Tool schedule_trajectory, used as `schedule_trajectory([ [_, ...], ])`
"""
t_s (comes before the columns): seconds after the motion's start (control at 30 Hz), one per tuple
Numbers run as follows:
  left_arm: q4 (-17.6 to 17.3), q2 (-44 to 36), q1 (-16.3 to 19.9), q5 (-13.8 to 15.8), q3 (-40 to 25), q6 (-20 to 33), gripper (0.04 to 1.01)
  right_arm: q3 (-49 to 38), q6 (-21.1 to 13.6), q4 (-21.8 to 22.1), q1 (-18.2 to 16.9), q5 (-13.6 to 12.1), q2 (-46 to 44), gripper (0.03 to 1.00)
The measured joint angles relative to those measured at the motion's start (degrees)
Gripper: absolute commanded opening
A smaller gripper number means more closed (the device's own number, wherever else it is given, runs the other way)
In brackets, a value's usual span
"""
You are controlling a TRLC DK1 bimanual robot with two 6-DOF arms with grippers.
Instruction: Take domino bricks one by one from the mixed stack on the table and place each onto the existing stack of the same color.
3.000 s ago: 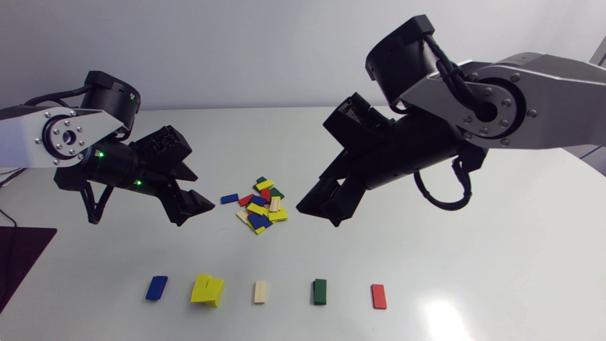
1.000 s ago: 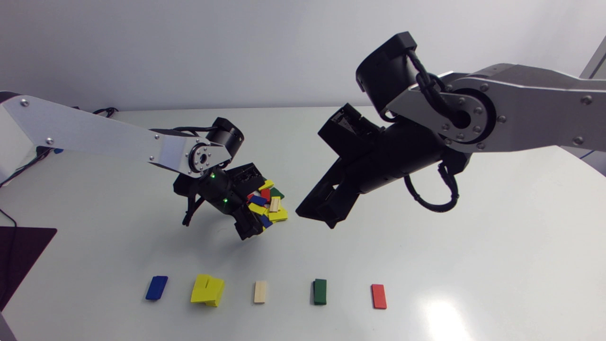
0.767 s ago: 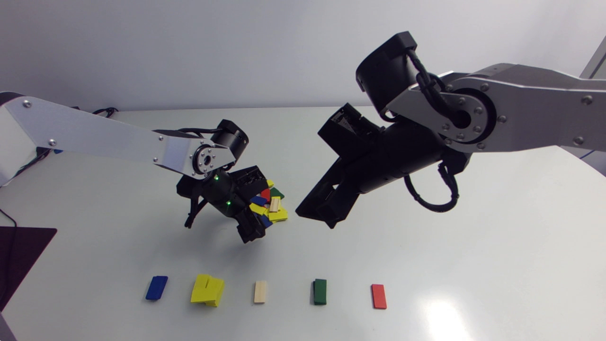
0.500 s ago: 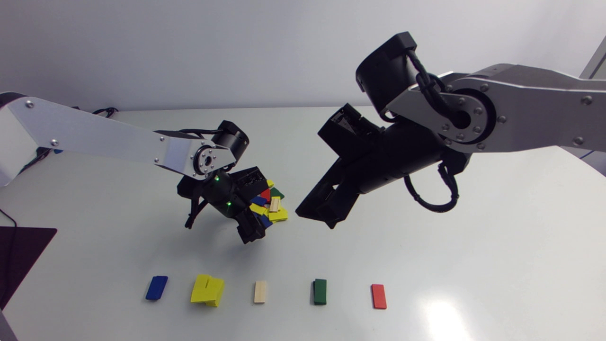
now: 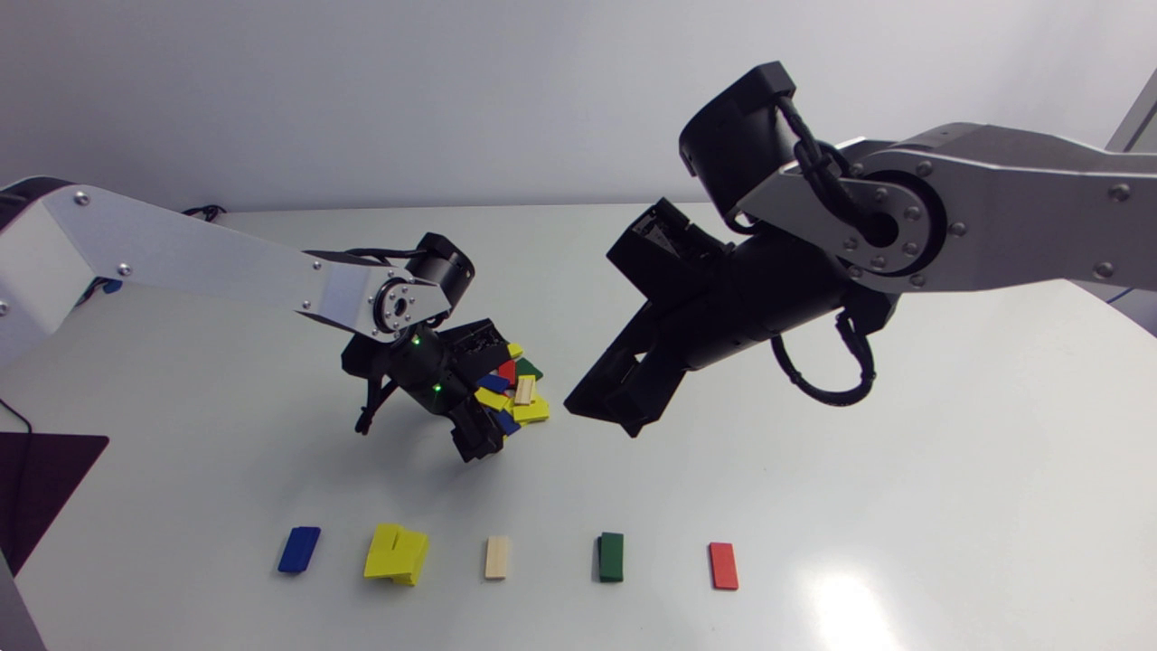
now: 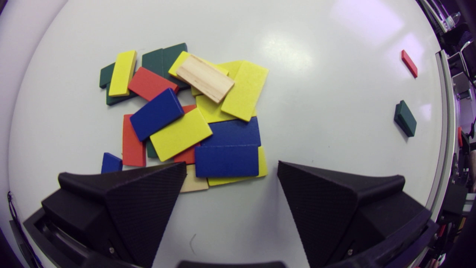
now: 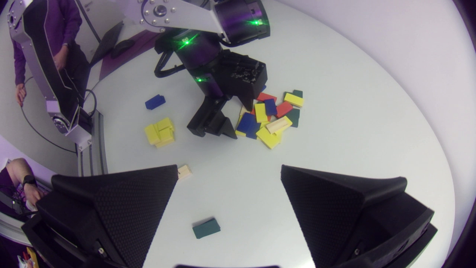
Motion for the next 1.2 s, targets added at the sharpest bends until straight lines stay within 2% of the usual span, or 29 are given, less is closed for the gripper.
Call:
schedule_trajectory([
  [0.17,0.0,0.4,0.0,0.0,0.6,0.0,0.862,0.0,0.0,0.0,0.0,0.0,0.0,0.970],
  [0.23,0.0,0.4,0.0,0.0,0.7,0.0,0.805,0.0,0.0,0.0,0.0,0.0,0.0,0.970],
  [0.43,0.0,0.6,0.0,0.0,0.9,0.0,0.734,0.0,0.0,0.0,0.0,0.0,0.0,0.970],
  [0.57,0.0,0.6,0.0,0.0,0.9,0.0,0.731,0.0,0.0,0.0,0.0,0.0,0.0,0.970],
  [0.67,0.0,0.6,-0.1,0.0,0.9,0.0,0.657,0.0,0.0,0.0,0.0,0.0,0.0,0.970],
  [0.8,0.0,0.6,-0.1,0.0,0.9,0.0,0.656,0.0,0.0,0.0,0.0,0.0,0.0,0.970],
  [0.87,0.0,0.6,-0.2,0.0,0.9,0.0,0.597,0.0,0.0,0.0,0.0,0.0,0.0,0.970],
  [0.93,0.0,0.6,-0.4,0.0,0.9,0.0,0.597,0.0,0.0,0.0,0.0,0.0,0.0,0.970],
  [1.1,0.0,0.6,-0.7,0.0,0.9,0.0,0.434,0.0,0.0,0.0,0.0,0.0,0.0,0.970],
  [1.2,0.0,0.6,-0.9,0.0,1.1,0.0,0.415,0.0,0.0,0.0,0.0,0.0,0.0,0.970],
])
